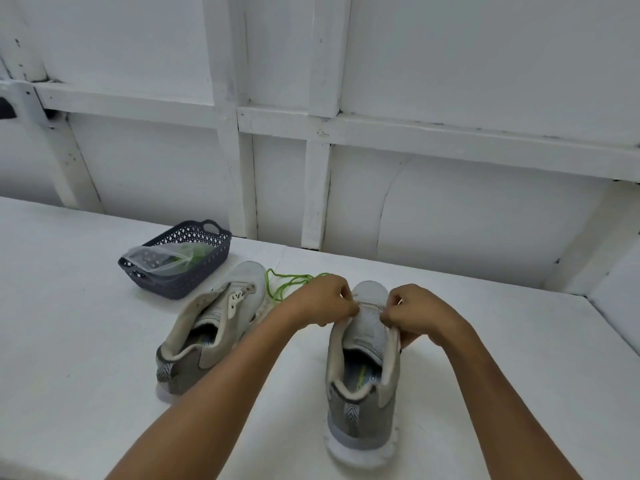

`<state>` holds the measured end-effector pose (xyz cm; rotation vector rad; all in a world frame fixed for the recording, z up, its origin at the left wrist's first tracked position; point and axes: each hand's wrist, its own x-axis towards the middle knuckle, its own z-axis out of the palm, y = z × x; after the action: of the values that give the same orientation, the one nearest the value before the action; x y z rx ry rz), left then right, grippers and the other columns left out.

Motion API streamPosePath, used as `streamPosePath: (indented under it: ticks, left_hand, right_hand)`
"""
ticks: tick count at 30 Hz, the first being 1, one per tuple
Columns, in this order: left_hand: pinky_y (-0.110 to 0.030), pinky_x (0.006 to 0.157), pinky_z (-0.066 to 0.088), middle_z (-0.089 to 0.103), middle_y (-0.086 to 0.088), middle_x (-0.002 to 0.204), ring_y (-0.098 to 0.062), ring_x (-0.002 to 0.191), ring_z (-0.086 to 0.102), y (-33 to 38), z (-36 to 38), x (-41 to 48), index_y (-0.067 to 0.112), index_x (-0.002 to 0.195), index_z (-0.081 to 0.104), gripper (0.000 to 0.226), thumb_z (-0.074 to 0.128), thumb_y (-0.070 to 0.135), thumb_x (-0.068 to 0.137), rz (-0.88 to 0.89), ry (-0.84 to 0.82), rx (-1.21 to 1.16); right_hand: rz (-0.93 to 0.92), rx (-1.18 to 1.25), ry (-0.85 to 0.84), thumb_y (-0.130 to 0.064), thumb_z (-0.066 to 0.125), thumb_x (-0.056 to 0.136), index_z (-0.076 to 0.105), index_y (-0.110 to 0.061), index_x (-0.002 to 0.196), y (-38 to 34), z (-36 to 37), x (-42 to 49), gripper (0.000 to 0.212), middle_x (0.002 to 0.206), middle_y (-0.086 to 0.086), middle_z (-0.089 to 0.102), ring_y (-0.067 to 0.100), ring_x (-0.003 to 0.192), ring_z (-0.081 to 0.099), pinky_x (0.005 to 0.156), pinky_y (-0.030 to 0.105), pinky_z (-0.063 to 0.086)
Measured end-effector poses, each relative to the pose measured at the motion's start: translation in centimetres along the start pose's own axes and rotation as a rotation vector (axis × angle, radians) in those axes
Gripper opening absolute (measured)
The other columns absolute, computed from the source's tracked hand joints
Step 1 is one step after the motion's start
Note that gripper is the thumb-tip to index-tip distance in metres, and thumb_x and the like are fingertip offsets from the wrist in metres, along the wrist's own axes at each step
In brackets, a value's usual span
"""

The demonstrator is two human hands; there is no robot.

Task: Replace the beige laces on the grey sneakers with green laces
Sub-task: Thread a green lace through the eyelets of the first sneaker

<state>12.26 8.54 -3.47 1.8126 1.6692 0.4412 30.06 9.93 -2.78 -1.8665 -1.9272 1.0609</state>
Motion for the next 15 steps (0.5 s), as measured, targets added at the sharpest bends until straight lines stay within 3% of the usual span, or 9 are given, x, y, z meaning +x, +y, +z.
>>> streamPosePath:
  ticks: [4,8,12,15]
  left_hand:
    - [-0.025,0.053,0.044,0.064,-0.008,0.077,-0.022,0.064,0.053,1.1,0.9,-1.0,0.001,0.101,0.067,0.024,0.062,0.017,0.084,0.001,-0.145,-0.043]
    - [-0.022,0.045,0.038,0.064,-0.007,0.074,-0.019,0.058,0.047,0.9,1.8,-1.8,0.002,0.094,0.069,0.018,0.064,0.015,0.084,0.002,-0.224,-0.099]
    - [-0.022,0.047,0.036,0.069,-0.012,0.077,-0.012,0.051,0.041,0.1,1.7,-1.4,0.003,0.091,0.074,0.014,0.063,0.011,0.088,0.008,-0.271,-0.223]
    - [-0.021,0.052,0.038,0.067,-0.011,0.077,-0.011,0.051,0.038,-0.2,1.0,-0.9,0.001,0.093,0.075,0.018,0.059,-0.002,0.088,0.001,-0.257,-0.314]
  right_hand:
    - [0.019,-0.030,-0.106,-0.001,0.058,0.080,0.061,0.000,0.090,1.1,-0.8,-1.7,0.010,0.086,0.020,0.066,0.037,0.073,0.072,0.061,0.040,0.062]
    - [0.066,-0.079,-0.237,-0.004,0.062,0.081,0.057,-0.004,0.088,2.2,-1.0,-2.8,0.008,0.083,0.017,0.064,0.033,0.065,0.072,0.063,0.039,0.062]
    - [0.053,-0.051,-0.175,-0.015,0.068,0.086,0.060,-0.004,0.083,3.1,-0.4,-3.1,0.014,0.073,0.012,0.066,0.022,0.058,0.067,0.056,0.029,0.059]
    - [-0.037,-0.078,-0.037,-0.023,0.068,0.087,0.063,-0.008,0.082,3.6,-0.2,-3.0,0.016,0.079,0.006,0.072,0.014,0.062,0.066,0.053,0.023,0.050]
